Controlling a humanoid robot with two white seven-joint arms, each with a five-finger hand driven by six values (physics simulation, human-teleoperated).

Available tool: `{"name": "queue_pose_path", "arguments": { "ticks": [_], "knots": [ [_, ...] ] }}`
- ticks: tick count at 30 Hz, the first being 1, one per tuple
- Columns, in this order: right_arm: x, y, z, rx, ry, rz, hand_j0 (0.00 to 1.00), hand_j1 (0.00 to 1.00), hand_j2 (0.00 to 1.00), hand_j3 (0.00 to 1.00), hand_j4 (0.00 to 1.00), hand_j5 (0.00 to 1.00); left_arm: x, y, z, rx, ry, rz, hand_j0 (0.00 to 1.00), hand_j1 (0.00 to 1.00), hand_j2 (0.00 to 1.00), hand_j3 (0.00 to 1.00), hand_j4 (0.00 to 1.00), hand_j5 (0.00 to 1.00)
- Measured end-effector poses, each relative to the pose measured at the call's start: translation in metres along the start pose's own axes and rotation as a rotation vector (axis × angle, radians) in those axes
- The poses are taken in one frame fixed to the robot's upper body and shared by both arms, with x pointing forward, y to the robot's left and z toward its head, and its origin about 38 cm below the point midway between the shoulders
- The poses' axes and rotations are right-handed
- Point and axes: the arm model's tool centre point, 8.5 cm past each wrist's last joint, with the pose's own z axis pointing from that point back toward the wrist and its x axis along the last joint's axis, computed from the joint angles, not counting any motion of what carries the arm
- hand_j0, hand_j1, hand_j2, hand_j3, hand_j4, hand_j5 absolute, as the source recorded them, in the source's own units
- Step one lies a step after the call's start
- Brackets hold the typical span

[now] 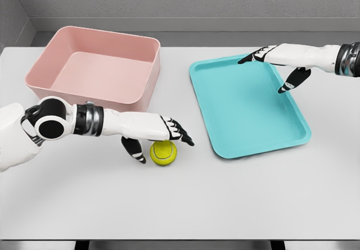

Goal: Put the tennis from the blue tray into the pink basket with both arms

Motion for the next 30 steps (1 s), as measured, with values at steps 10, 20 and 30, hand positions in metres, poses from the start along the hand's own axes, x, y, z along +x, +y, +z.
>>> {"name": "queue_pose_path", "arguments": {
  "ticks": [10,20,30],
  "knots": [
    [-0.002,0.001,0.003,0.002,0.008,-0.001,1.00,1.00,1.00,1.00,1.00,1.00,-0.007,-0.003,-0.002,-0.007,0.021,0.004,1.00,1.00,1.00,1.00,1.00,1.00],
    [-0.003,0.000,0.005,0.000,0.013,-0.001,1.00,1.00,1.00,1.00,1.00,1.00,0.001,-0.003,-0.006,-0.003,-0.008,-0.006,1.00,1.00,1.00,1.00,1.00,1.00],
    [-0.003,0.000,0.005,0.001,0.011,-0.001,1.00,1.00,1.00,1.00,1.00,1.00,-0.001,-0.011,-0.007,-0.012,-0.006,0.011,1.00,1.00,1.00,1.00,1.00,1.00]
  ]
}}
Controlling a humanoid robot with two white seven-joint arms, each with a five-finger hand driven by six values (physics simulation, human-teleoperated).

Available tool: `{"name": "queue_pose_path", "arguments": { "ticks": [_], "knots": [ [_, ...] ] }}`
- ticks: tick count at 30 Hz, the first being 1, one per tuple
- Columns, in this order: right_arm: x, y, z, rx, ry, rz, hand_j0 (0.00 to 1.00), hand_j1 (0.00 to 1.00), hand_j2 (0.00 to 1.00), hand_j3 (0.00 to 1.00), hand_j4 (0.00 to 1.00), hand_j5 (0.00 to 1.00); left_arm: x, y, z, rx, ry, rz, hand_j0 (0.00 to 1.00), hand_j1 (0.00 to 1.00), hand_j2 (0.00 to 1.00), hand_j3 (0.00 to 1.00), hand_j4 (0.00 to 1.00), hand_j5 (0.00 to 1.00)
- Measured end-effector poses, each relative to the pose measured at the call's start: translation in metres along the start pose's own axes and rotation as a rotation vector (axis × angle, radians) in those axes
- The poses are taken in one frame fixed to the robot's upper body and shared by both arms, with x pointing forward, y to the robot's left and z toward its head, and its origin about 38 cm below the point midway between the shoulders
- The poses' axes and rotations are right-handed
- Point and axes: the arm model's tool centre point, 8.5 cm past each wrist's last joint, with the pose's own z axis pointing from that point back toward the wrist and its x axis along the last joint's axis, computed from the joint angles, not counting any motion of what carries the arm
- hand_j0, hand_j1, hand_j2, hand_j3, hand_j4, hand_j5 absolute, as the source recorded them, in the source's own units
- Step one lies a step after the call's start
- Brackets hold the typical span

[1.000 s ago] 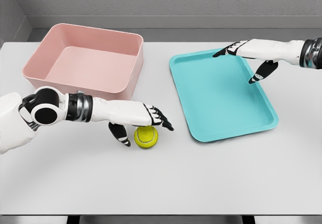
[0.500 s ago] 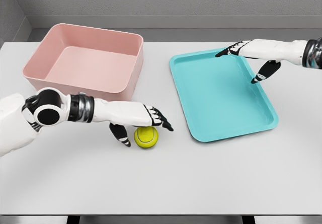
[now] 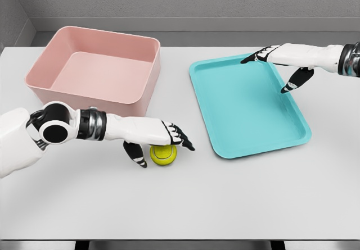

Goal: Put the tennis from the blue tray into the pink basket with both arms

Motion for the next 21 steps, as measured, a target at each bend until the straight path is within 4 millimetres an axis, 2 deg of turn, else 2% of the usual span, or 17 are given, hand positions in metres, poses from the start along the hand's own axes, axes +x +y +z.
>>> {"name": "queue_pose_path", "arguments": {
  "ticks": [11,21],
  "knots": [
    [0.000,0.000,0.000,0.001,0.000,0.000,1.00,1.00,1.00,1.00,1.00,1.00,-0.008,-0.004,-0.004,-0.007,0.021,0.013,1.00,1.00,1.00,1.00,1.00,1.00],
    [0.000,0.000,0.000,0.000,0.000,0.000,1.00,1.00,1.00,1.00,1.00,1.00,-0.006,-0.006,-0.012,-0.008,0.009,0.013,1.00,1.00,1.00,1.00,1.00,1.00]
  ]
}}
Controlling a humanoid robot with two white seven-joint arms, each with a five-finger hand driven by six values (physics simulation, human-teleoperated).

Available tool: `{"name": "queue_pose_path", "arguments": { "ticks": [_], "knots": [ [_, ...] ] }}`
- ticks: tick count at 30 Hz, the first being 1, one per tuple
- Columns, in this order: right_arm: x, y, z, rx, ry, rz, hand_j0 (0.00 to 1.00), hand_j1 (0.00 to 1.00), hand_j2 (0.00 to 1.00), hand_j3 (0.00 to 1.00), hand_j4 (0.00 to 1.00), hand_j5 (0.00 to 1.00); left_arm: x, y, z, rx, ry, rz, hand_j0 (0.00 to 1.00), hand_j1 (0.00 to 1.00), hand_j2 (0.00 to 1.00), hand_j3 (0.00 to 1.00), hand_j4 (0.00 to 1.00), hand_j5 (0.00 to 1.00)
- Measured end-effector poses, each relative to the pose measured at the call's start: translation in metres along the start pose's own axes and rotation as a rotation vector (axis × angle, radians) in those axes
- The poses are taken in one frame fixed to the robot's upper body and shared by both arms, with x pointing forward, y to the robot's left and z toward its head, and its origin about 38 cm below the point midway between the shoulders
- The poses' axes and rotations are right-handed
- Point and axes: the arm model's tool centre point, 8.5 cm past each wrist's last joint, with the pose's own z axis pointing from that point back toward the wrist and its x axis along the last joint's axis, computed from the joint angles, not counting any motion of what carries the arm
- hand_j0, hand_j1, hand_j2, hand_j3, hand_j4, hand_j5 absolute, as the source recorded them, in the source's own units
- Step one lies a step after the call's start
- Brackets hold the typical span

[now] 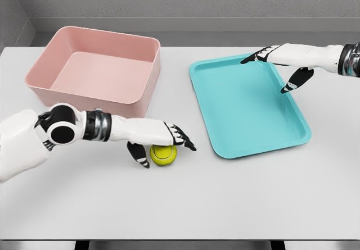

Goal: Put the tennis from the blue tray into the pink basket with both arms

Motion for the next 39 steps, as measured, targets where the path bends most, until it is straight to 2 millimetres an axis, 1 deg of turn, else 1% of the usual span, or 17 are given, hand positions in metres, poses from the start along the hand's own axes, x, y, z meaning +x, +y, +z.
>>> {"name": "queue_pose_path", "arguments": {
  "ticks": [2,3,4,6,9,11,16,23,31,39],
  "knots": [
    [0.000,0.000,0.000,0.000,0.000,0.000,1.00,1.00,1.00,1.00,1.00,1.00,0.000,0.000,-0.001,0.001,-0.002,-0.001,1.00,1.00,1.00,1.00,1.00,1.00],
    [0.000,0.000,0.000,0.000,0.000,0.000,1.00,1.00,1.00,1.00,1.00,1.00,0.001,0.000,-0.001,0.000,-0.003,0.001,0.97,0.97,0.97,0.97,0.97,0.97],
    [0.000,0.000,0.000,0.000,0.000,0.000,1.00,1.00,1.00,1.00,1.00,1.00,0.001,0.000,-0.002,0.001,-0.004,0.000,0.86,0.86,0.86,0.86,0.86,0.86],
    [0.000,0.000,0.000,0.000,0.000,0.000,1.00,1.00,1.00,1.00,1.00,1.00,0.001,0.000,-0.002,0.001,-0.005,0.001,0.70,0.70,0.70,0.70,0.70,0.70],
    [0.000,0.000,0.000,0.000,0.001,0.000,1.00,1.00,1.00,1.00,1.00,1.00,0.001,0.000,-0.002,0.002,-0.006,0.001,0.58,0.58,0.58,0.58,0.58,0.58],
    [0.000,0.000,0.001,0.000,0.001,0.000,1.00,1.00,1.00,1.00,1.00,1.00,0.001,0.000,-0.002,0.003,-0.007,0.003,0.54,0.54,0.54,0.54,0.54,0.54],
    [0.000,0.000,0.001,0.000,0.001,0.000,1.00,1.00,1.00,1.00,1.00,1.00,0.001,0.000,-0.001,0.003,-0.006,0.003,0.48,0.48,0.48,0.48,0.48,0.48],
    [0.000,0.000,0.001,0.000,0.002,0.000,1.00,1.00,1.00,1.00,1.00,1.00,0.002,0.002,0.000,0.012,-0.008,0.003,0.47,0.47,0.47,0.47,0.47,0.47],
    [-0.001,0.000,0.001,0.000,0.003,0.000,1.00,1.00,1.00,1.00,1.00,1.00,0.016,0.017,0.005,0.043,-0.038,-0.036,0.46,0.46,0.46,0.46,0.46,0.46],
    [-0.001,0.000,0.002,0.001,0.005,0.000,1.00,1.00,1.00,1.00,1.00,1.00,0.019,0.032,0.012,0.072,-0.039,-0.060,0.46,0.46,0.46,0.46,0.46,0.46]
  ]
}}
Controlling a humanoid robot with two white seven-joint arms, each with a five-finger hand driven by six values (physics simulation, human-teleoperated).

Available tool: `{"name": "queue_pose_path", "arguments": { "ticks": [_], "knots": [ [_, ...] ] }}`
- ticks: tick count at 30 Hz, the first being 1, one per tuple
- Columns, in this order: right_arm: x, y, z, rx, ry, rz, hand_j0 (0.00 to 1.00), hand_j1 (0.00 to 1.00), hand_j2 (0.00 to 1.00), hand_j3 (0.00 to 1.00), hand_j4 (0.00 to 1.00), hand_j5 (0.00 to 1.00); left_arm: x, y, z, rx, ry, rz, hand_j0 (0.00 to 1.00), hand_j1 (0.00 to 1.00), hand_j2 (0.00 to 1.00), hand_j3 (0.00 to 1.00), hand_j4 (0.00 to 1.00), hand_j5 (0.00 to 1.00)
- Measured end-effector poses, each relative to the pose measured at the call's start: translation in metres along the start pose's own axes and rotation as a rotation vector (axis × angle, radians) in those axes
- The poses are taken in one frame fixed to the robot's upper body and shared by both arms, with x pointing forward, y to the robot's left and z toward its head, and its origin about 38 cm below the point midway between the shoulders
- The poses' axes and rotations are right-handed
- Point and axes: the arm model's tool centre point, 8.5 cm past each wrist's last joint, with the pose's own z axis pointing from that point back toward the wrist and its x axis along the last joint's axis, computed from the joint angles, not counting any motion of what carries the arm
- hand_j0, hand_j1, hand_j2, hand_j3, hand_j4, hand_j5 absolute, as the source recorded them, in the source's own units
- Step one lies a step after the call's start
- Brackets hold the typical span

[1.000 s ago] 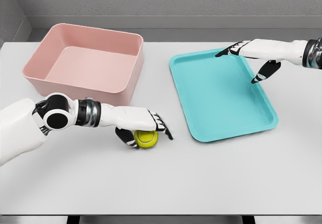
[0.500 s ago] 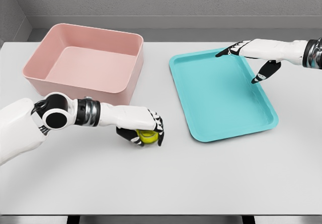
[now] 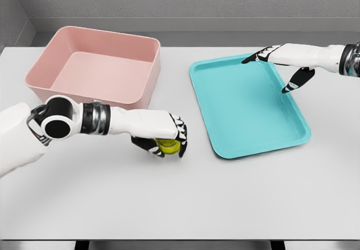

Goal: Put the tennis from the blue tray into the pink basket with both arms

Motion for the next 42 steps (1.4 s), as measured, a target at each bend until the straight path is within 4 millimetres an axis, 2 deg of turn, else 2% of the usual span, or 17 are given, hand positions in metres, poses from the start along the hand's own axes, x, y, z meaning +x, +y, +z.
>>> {"name": "queue_pose_path", "arguments": {
  "ticks": [9,30,42],
  "knots": [
    [0.000,0.000,0.000,0.000,-0.001,0.001,1.00,1.00,1.00,1.00,1.00,1.00,-0.001,0.018,0.006,0.018,0.010,-0.030,0.45,0.45,0.45,0.45,0.45,0.45],
    [0.002,-0.001,-0.001,0.000,-0.007,0.004,1.00,1.00,1.00,1.00,1.00,1.00,-0.003,0.043,0.019,0.052,0.032,-0.068,0.44,0.44,0.44,0.44,0.44,0.44],
    [0.003,-0.001,-0.001,-0.001,-0.008,0.004,1.00,1.00,1.00,1.00,1.00,1.00,-0.006,0.069,0.035,0.080,0.052,-0.096,0.44,0.44,0.44,0.44,0.44,0.44]
  ]
}}
